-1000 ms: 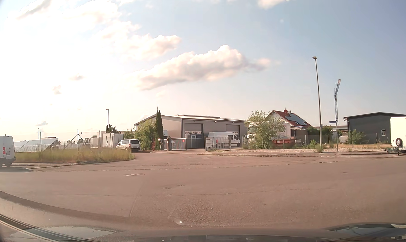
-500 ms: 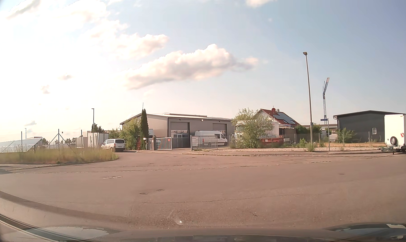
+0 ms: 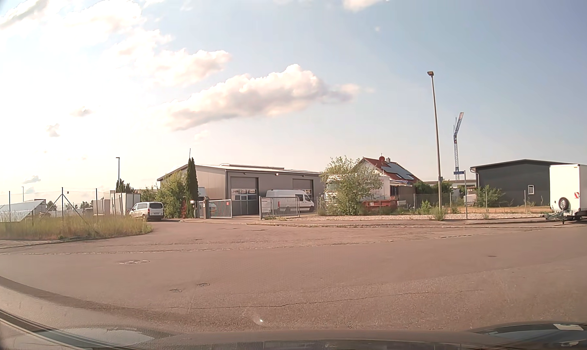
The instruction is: Follow the waypoints while adhering to traffic rules and regulations
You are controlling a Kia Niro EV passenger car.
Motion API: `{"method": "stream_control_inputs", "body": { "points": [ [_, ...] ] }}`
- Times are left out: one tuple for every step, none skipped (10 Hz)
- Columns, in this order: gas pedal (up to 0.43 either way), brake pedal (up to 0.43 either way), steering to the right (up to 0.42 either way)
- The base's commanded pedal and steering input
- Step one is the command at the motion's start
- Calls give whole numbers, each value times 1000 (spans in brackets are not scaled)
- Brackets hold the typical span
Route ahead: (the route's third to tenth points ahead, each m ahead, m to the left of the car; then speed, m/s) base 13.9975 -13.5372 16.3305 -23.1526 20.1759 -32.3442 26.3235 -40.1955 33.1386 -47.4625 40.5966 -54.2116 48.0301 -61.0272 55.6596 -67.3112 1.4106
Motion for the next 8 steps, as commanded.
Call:
{"method": "stream_control_inputs", "body": {
  "points": [
    [0,116,198],
    [0,110,201],
    [0,116,211],
    [0,116,224],
    [0,116,239],
    [0,79,253],
    [0,43,266],
    [0,30,281]
  ]
}}
